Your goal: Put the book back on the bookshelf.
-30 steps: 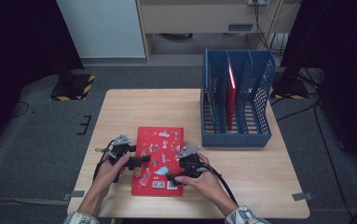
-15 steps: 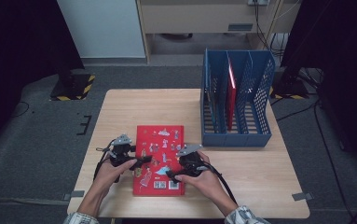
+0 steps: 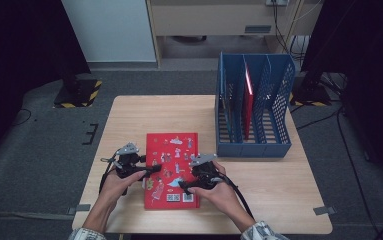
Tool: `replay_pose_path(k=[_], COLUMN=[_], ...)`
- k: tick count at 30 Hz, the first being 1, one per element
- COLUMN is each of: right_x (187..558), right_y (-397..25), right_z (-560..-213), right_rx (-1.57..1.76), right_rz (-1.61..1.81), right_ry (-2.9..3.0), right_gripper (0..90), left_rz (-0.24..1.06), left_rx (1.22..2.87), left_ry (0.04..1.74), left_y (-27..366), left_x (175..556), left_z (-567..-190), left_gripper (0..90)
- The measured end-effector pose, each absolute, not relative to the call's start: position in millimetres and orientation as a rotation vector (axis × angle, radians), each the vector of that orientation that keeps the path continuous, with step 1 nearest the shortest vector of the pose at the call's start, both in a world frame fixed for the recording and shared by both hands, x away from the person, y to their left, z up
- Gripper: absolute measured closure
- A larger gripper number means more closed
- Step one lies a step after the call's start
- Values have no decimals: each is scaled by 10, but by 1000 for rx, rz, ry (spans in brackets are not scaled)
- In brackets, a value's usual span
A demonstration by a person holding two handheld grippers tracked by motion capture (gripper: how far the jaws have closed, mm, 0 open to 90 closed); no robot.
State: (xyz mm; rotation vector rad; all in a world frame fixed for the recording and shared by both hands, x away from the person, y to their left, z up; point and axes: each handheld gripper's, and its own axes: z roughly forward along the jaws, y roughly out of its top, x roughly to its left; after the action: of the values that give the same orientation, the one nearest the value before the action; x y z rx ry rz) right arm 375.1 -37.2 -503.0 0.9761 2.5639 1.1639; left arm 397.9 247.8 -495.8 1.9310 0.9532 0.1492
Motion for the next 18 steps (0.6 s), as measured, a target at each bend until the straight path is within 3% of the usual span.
replay_pose_path(k=[6,18], right_x=[3768,3807], right_y=[-441,-473], right_z=[-4968,-4799], right_rx=[992,1005], right_rz=[1211,1179], right_ry=[2534,2514], right_gripper=[220,326], left_rz=[156,174], left_rx=[1912,1882], left_ry=[935,911], left_y=[2515,2565], left_x=[3980,3962], left_z=[-4885,-4718], left_gripper=[359,452])
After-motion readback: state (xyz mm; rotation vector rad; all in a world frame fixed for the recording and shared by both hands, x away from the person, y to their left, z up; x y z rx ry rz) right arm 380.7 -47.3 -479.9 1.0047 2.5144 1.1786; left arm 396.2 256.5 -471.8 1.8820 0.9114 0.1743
